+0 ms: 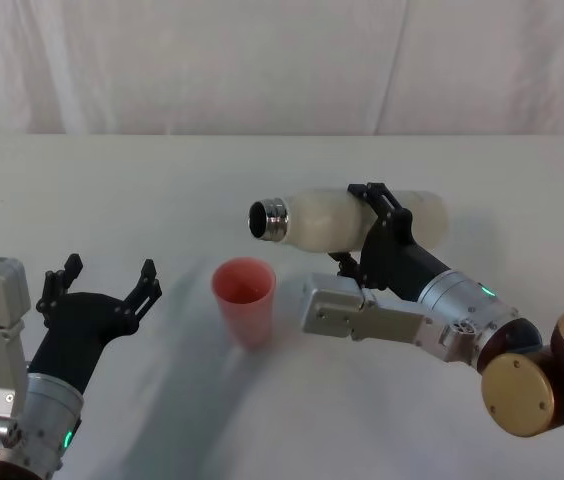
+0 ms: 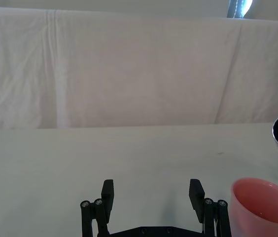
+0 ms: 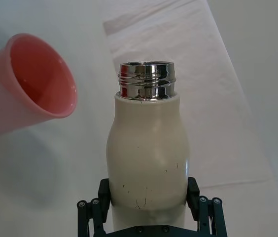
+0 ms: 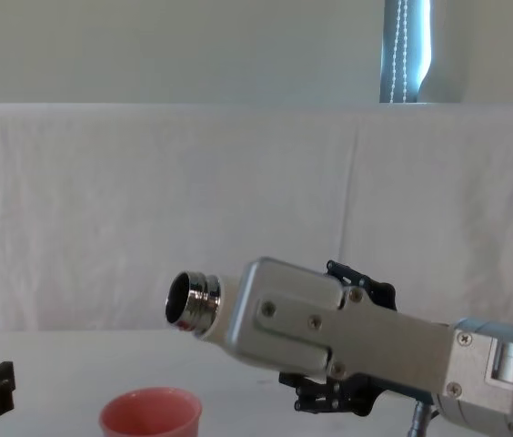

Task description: Grasp the thermos with one hand and pour water into the cup lid.

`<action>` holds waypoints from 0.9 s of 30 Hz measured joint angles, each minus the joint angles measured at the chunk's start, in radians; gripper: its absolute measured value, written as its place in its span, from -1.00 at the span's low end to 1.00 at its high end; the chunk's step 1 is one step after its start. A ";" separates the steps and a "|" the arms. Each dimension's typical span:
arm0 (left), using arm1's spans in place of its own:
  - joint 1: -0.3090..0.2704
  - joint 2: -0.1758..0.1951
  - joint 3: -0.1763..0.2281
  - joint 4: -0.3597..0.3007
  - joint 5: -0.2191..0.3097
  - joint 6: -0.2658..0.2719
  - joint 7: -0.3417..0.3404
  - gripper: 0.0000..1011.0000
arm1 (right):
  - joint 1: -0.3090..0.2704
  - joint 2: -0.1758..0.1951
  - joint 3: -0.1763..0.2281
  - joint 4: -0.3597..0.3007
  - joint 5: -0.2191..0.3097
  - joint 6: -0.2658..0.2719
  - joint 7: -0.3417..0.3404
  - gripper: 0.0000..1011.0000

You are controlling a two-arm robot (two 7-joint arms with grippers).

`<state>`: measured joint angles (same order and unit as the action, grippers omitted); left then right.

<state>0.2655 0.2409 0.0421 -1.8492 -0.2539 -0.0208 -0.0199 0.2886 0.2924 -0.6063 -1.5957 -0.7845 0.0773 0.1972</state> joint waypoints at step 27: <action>0.000 0.000 0.000 0.000 0.000 0.000 0.000 0.98 | 0.012 0.028 -0.043 -0.012 -0.109 0.025 0.003 0.88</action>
<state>0.2655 0.2410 0.0421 -1.8492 -0.2538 -0.0208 -0.0199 0.3010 0.3200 -0.6495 -1.6072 -0.8934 0.1028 0.2000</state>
